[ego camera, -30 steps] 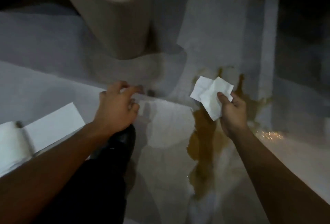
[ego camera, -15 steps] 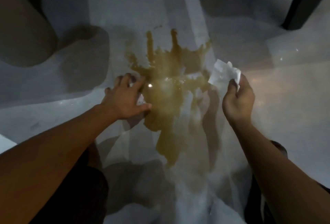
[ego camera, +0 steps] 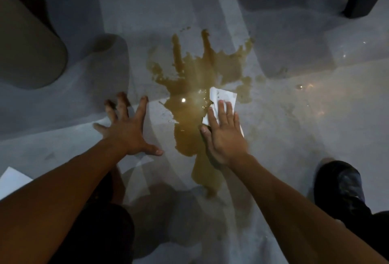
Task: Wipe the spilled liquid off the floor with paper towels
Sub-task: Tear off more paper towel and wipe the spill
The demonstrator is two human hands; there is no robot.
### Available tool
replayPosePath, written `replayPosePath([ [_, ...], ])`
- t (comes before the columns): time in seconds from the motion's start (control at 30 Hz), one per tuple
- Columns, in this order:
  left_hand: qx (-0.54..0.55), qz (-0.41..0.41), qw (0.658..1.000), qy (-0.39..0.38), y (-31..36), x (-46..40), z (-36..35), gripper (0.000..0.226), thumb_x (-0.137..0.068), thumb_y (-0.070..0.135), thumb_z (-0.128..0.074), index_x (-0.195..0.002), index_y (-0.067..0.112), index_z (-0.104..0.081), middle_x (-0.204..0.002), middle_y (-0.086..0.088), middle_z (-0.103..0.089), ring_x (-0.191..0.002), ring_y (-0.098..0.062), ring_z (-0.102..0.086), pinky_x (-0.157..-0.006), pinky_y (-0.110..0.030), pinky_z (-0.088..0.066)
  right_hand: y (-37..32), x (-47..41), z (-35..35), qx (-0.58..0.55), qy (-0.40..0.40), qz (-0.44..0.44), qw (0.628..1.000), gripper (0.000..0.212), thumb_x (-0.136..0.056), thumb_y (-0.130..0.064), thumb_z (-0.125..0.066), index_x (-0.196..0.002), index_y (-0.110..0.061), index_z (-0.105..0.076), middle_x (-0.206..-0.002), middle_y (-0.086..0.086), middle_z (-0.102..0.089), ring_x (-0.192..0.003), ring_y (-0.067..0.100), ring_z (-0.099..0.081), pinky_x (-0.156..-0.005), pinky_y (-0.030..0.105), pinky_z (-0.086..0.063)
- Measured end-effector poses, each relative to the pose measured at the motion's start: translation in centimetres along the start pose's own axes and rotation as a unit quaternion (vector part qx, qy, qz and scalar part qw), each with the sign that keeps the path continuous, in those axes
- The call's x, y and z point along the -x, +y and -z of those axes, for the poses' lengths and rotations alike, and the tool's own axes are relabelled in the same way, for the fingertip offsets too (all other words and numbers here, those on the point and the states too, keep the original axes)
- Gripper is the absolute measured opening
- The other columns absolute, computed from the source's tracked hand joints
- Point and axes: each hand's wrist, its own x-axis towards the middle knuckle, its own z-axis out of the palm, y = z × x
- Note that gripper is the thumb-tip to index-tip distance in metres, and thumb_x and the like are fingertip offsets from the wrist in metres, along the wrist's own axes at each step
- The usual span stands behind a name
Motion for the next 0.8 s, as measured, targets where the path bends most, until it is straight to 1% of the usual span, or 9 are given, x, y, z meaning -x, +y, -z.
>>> replayPosePath([
  [0.17, 0.01, 0.025, 0.999, -0.04, 0.0, 0.5, 0.4, 0.165, -0.034, 0.09, -0.078, -0.13, 0.056, 0.051, -0.152, -0.006, 0.054, -0.143, -0.047, 0.039, -0.106, -0.087, -0.005, 2.6, 0.1, 0.9, -0.002, -0.045, 0.064, 0.997, 0.065, -0.095, -0.02, -0.037, -0.157, -0.003, -0.026, -0.166, 0.02, -0.014, -0.155, 0.034, -0.004, -0.122, 0.055, -0.024],
  [0.23, 0.002, 0.032, 0.997, -0.069, 0.3, 0.2, 0.9, 0.167, -0.034, 0.09, -0.078, -0.127, 0.053, 0.055, -0.145, -0.006, 0.061, -0.139, -0.049, 0.044, -0.104, -0.088, -0.004, 3.8, 0.3, 1.7, -0.005, -0.045, 0.098, 0.994, 0.062, -0.094, -0.019, -0.034, -0.154, -0.003, -0.036, -0.164, 0.018, -0.024, -0.154, 0.032, -0.016, -0.118, 0.053, -0.034],
  [0.33, -0.01, 0.054, 0.992, -0.117, 0.8, -0.3, 1.6, 0.17, -0.034, 0.089, -0.08, -0.122, 0.048, 0.06, -0.131, -0.008, 0.07, -0.132, -0.05, 0.052, -0.101, -0.09, -0.003, 3.3, -1.1, 3.4, -0.059, 0.025, 0.047, 0.997, 0.051, -0.104, -0.027, -0.034, -0.15, -0.008, -0.043, -0.161, 0.014, -0.035, -0.15, 0.03, -0.031, -0.112, 0.047, -0.042],
  [0.4, -0.023, 0.073, 0.987, -0.141, 1.1, -0.5, 2.0, 0.174, -0.035, 0.083, -0.085, -0.119, 0.046, 0.062, -0.123, -0.011, 0.073, -0.128, -0.052, 0.053, -0.101, -0.09, -0.003, 1.4, -2.8, 3.8, -0.102, 0.053, 0.039, 0.993, 0.052, -0.105, -0.032, -0.032, -0.148, -0.007, -0.046, -0.157, 0.017, -0.04, -0.148, 0.033, -0.033, -0.115, 0.048, -0.037],
  [0.47, -0.034, 0.082, 0.984, -0.157, 1.2, -0.5, 2.4, 0.176, -0.039, 0.074, -0.091, -0.12, 0.044, 0.062, -0.121, -0.012, 0.074, -0.126, -0.053, 0.054, -0.102, -0.089, -0.004, -1.4, -4.3, 3.3, -0.098, 0.031, 0.092, 0.99, 0.058, -0.102, -0.034, -0.028, -0.148, -0.003, -0.045, -0.156, 0.022, -0.039, -0.148, 0.038, -0.03, -0.119, 0.054, -0.031],
  [0.53, -0.038, 0.082, 0.982, -0.167, 1.3, -0.6, 2.5, 0.176, -0.043, 0.068, -0.094, -0.121, 0.043, 0.062, -0.123, -0.013, 0.073, -0.125, -0.053, 0.054, -0.104, -0.088, -0.003, -4.2, -4.7, 1.6, -0.035, -0.031, 0.149, 0.988, 0.064, -0.104, -0.04, -0.024, -0.155, -0.003, -0.03, -0.164, 0.022, -0.02, -0.154, 0.039, -0.012, -0.123, 0.056, -0.02],
  [0.63, -0.044, 0.086, 0.979, -0.177, 1.3, -0.7, 2.5, 0.177, -0.042, 0.067, -0.094, -0.119, 0.043, 0.063, -0.12, -0.014, 0.075, -0.122, -0.054, 0.056, -0.102, -0.089, -0.003, -5.9, -3.0, -0.5, 0.049, -0.089, 0.142, 0.985, 0.075, -0.105, -0.058, -0.015, -0.16, -0.01, 0.0, -0.167, 0.013, 0.017, -0.152, 0.027, 0.025, -0.125, 0.047, 0.006],
  [0.7, -0.045, 0.087, 0.979, -0.178, 1.3, -0.6, 2.5, 0.178, -0.04, 0.068, -0.095, -0.117, 0.043, 0.064, -0.116, -0.013, 0.076, -0.12, -0.054, 0.057, -0.101, -0.09, -0.004, -5.3, -1.4, -0.6, 0.062, -0.102, 0.169, 0.978, 0.077, -0.104, -0.062, -0.012, -0.16, -0.012, 0.004, -0.166, 0.01, 0.021, -0.151, 0.024, 0.029, -0.125, 0.046, 0.007],
  [0.8, -0.049, 0.082, 0.98, -0.177, 1.3, -0.6, 2.5, 0.179, -0.039, 0.068, -0.095, -0.115, 0.043, 0.065, -0.115, -0.012, 0.076, -0.122, -0.054, 0.056, -0.101, -0.09, -0.004, -1.7, -0.3, 0.1, 0.086, -0.116, 0.238, 0.961, 0.068, -0.107, -0.053, -0.014, -0.161, -0.013, -0.008, -0.168, 0.01, 0.009, -0.155, 0.025, 0.015, -0.127, 0.047, -0.003],
])
